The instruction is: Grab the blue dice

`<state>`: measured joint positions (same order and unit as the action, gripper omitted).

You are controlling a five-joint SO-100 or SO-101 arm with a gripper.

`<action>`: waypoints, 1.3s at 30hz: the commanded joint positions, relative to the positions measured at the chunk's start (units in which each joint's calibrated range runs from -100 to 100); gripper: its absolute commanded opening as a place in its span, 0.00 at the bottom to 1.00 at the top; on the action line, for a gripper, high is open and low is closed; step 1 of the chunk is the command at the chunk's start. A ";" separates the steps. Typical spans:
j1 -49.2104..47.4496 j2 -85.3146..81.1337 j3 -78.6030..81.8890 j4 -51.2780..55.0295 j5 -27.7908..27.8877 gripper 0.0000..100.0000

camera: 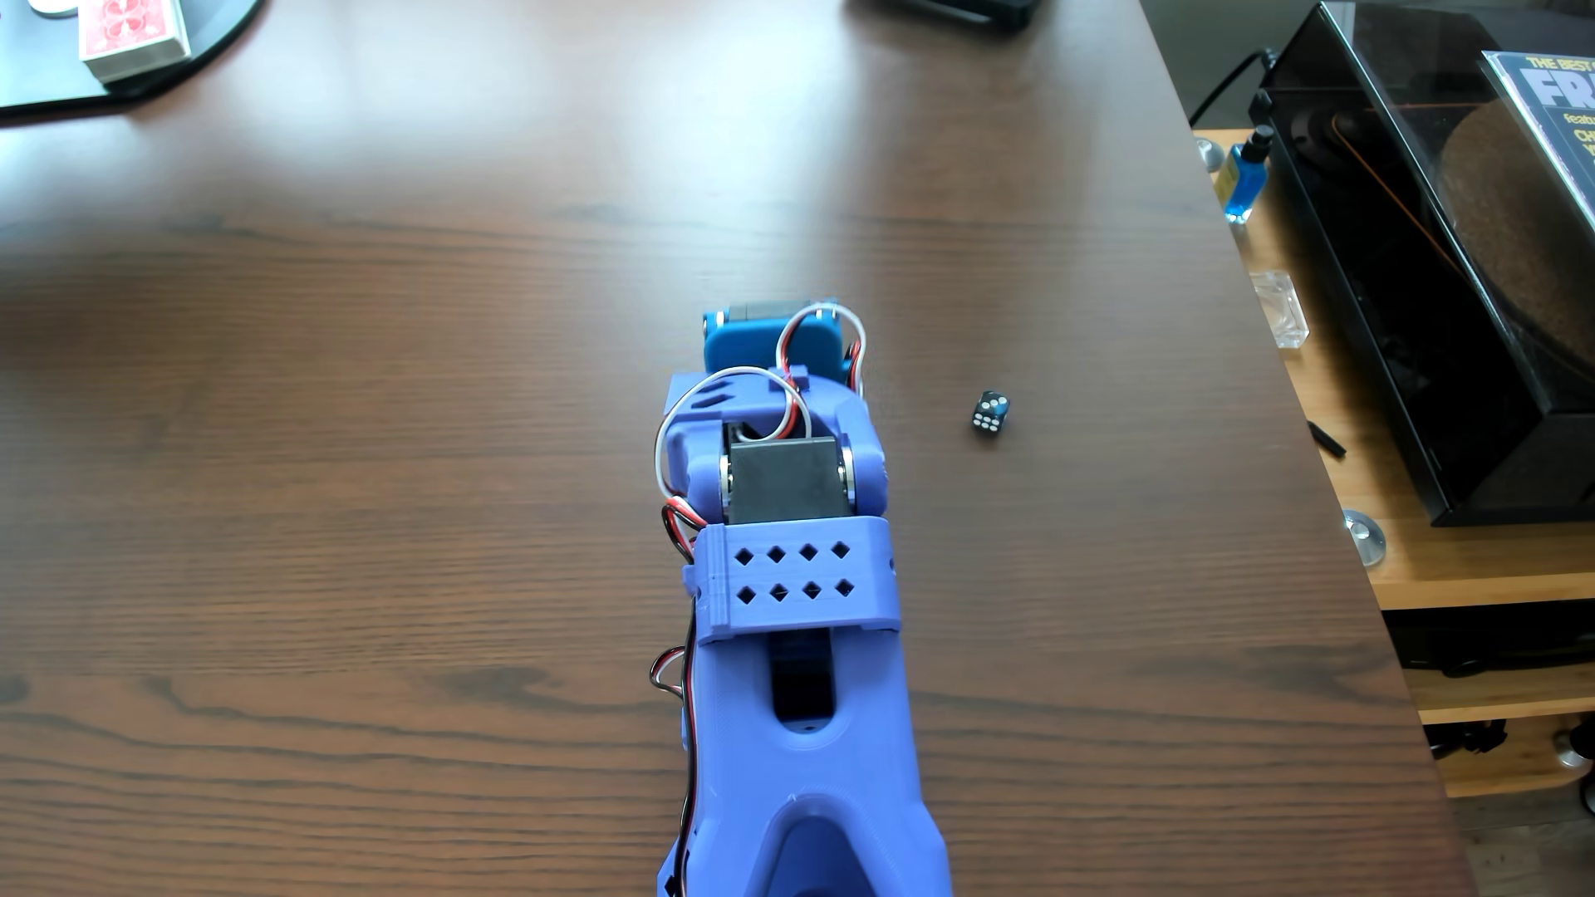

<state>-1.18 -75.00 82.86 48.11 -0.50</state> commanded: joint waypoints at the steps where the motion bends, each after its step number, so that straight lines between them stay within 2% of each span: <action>1: 0.28 -0.55 -0.04 1.70 0.23 0.04; 5: 0.77 -2.98 3.48 1.70 0.44 0.04; 10: 1.01 -14.12 11.62 2.38 0.60 0.04; 15: 2.00 -22.49 15.69 2.72 2.97 0.04; 39: 2.24 -23.41 16.32 2.64 3.13 0.04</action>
<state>0.85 -97.83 98.83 50.63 2.54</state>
